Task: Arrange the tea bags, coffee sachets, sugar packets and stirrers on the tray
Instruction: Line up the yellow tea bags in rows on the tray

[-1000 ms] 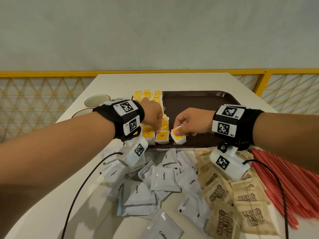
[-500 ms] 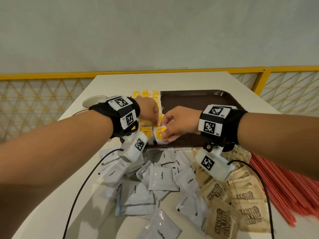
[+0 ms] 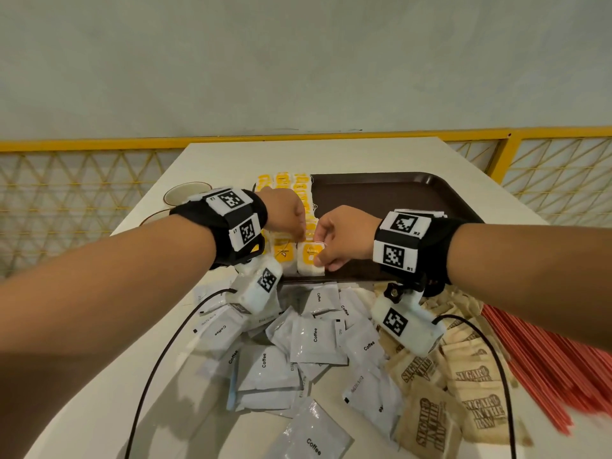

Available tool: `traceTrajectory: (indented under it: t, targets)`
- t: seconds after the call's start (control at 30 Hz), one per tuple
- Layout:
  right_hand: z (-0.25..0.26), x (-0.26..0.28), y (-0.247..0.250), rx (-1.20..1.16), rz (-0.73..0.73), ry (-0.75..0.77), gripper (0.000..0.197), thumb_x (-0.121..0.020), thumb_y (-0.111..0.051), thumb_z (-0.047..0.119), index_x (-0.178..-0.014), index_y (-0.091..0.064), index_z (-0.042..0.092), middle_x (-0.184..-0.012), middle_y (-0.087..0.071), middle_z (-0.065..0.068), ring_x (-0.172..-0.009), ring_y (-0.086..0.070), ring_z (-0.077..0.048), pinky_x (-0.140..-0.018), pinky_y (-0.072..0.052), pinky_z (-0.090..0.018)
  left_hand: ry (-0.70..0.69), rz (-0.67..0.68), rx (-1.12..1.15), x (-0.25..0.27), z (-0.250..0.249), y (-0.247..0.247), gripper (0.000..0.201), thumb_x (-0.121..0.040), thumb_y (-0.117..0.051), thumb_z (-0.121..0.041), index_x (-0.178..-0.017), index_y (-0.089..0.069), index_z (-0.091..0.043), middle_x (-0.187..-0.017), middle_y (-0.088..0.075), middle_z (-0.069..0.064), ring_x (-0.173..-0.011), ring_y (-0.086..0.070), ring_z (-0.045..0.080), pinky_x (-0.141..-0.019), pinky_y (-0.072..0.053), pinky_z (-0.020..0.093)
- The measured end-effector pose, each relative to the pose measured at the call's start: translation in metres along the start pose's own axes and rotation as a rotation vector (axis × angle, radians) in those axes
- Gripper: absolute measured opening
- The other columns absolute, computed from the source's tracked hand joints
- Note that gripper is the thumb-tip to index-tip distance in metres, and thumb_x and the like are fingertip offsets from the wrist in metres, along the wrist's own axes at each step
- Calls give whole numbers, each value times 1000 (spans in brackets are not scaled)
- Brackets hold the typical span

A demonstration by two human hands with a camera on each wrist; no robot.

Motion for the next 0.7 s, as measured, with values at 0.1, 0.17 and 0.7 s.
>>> traceTrajectory:
  t: [0.1, 0.17, 0.7]
  targets:
    - [4, 2, 18, 25, -64, 22, 22, -74, -77, 0, -83, -58, 7, -76, -62, -11, -68, -66, -25, -74, -59, -40, 7, -95, 152, 7, 10, 17, 17, -84, -70, -31, -88, -67, -14, -89, -62, -3, -86, -55, 14, -78, -43, 27]
    - [0, 3, 30, -16, -100, 22, 21, -74, -77, -2, -85, -59, 4, -73, -61, -8, -67, -65, -23, -74, -60, -38, 11, -163, 193, 13, 18, 29, 20, -84, -70, -29, -86, -67, -9, -84, -60, -1, -80, -53, 15, -69, -42, 26]
    - [-2, -14, 15, -63, -57, 18, 8, -80, -70, -7, -86, -67, -4, -72, -64, -11, -66, -65, -18, -71, -59, -28, -5, 16, 71, 25, 5, -15, 18, -68, -81, -43, -75, -73, -27, -85, -69, -14, -93, -60, 12, -88, -50, 38]
Point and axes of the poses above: each hand's wrist, its own x-axis away from the middle knuckle, its own y-axis out of the back of the hand, z = x × y, the point moved 10 cm from there along -x, towards the middle knuckle
